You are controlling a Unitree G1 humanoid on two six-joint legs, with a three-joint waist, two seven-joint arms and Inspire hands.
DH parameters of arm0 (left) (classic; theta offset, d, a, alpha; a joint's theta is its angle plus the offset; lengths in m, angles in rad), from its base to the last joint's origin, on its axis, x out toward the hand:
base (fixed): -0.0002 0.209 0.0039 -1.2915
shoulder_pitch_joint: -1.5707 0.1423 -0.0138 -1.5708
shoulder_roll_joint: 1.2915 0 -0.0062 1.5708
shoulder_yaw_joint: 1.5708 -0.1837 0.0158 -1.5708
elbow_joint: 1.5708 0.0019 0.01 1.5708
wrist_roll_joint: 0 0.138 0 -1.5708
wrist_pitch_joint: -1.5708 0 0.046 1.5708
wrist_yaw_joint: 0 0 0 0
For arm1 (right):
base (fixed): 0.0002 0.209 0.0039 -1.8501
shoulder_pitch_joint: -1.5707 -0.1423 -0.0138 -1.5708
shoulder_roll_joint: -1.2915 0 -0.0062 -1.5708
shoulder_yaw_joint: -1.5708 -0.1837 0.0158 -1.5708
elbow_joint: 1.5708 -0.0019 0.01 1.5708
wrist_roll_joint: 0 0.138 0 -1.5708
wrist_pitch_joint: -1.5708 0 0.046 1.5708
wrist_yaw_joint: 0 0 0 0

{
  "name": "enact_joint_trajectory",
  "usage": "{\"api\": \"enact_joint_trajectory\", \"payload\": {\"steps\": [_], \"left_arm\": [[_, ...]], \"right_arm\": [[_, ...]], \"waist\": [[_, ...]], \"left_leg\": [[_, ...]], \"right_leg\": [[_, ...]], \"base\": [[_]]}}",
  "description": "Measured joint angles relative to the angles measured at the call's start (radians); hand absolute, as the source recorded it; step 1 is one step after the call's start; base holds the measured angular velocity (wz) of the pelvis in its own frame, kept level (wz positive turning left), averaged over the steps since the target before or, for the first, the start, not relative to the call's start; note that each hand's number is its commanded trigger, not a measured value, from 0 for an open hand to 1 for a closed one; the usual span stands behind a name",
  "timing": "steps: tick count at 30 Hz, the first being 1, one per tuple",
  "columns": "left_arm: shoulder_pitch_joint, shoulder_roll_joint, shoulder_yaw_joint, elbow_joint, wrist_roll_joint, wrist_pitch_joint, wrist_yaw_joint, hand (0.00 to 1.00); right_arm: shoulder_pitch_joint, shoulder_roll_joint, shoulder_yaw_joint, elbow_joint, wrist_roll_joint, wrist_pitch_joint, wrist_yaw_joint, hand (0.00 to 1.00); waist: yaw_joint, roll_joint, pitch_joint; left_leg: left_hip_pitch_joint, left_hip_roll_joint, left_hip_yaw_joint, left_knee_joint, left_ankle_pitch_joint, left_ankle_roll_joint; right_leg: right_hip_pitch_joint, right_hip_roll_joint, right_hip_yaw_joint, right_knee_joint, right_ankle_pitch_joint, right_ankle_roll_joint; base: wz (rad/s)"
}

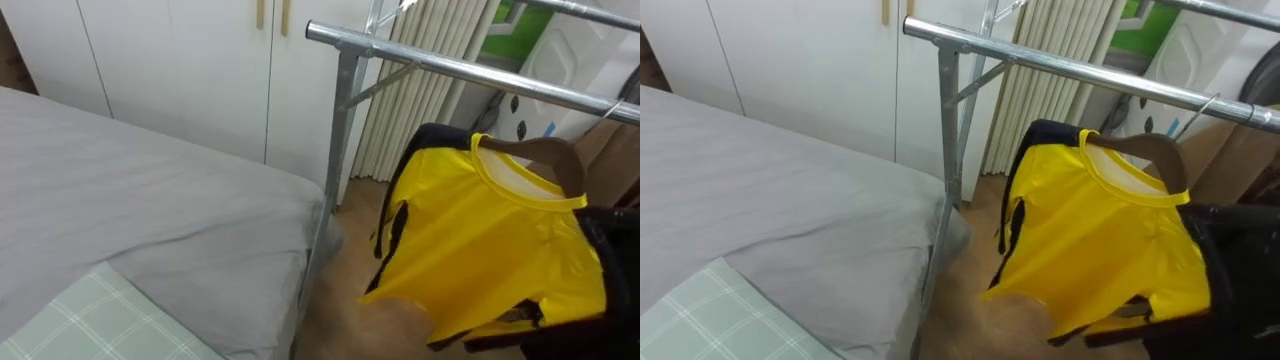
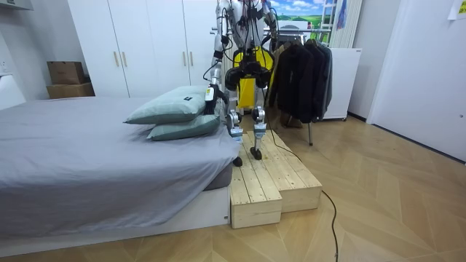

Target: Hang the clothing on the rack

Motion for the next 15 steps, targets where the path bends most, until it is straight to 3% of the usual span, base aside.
{"api": "enact_joint_trajectory", "payload": {"steps": [11,15], "left_arm": [[0.022,-0.006,0.017,0.011,-0.014,0.001,-0.005,0.00],[0.023,-0.007,0.019,0.011,-0.014,0.005,-0.017,0.00]], "right_arm": [[0.016,-0.008,-0.032,-0.064,0.002,-0.002,-0.017,0.00],[0.084,-0.010,-0.072,-0.155,-0.037,-0.012,-0.030,0.00]], "waist": [[-0.055,0.017,0.0016],[-0.063,0.031,0.0004]], "left_leg": [[0.014,0.000,0.001,-0.001,0.001,-0.001],[0.020,0.002,0.011,-0.004,0.002,-0.001]], "right_leg": [[0.012,0.000,0.000,0.001,-0.001,-0.001],[0.011,0.002,0.013,0.002,-0.001,-0.001]], "base": [[0.00],[-0.05]]}}
